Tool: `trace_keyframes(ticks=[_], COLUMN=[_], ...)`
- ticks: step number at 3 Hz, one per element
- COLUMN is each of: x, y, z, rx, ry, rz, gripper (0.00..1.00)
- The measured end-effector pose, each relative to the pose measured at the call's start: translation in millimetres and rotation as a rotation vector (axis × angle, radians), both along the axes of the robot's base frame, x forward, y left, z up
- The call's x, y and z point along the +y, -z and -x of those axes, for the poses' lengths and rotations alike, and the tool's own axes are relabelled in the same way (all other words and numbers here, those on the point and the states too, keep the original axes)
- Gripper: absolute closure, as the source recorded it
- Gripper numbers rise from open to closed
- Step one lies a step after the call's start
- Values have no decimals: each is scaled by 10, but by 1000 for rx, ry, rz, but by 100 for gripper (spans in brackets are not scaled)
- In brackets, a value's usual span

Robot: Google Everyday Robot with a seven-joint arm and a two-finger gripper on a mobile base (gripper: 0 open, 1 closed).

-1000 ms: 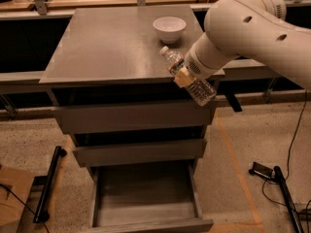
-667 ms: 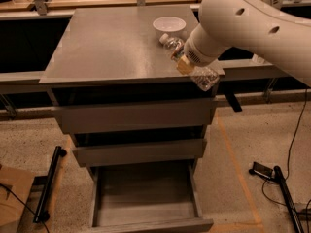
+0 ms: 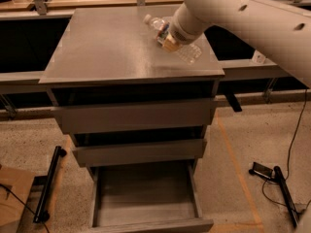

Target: Pick water bottle from bottom drawer and place on counter

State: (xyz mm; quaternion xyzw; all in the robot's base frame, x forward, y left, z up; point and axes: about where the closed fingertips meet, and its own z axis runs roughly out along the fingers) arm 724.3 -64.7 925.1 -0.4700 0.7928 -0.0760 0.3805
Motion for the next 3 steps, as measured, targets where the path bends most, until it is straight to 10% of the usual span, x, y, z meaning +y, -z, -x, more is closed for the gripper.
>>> trace_keyframes(ticks=[3], x=[891], y=[506], z=[-792], rx=[92], ry=[-200], rz=[-139], gripper=[13])
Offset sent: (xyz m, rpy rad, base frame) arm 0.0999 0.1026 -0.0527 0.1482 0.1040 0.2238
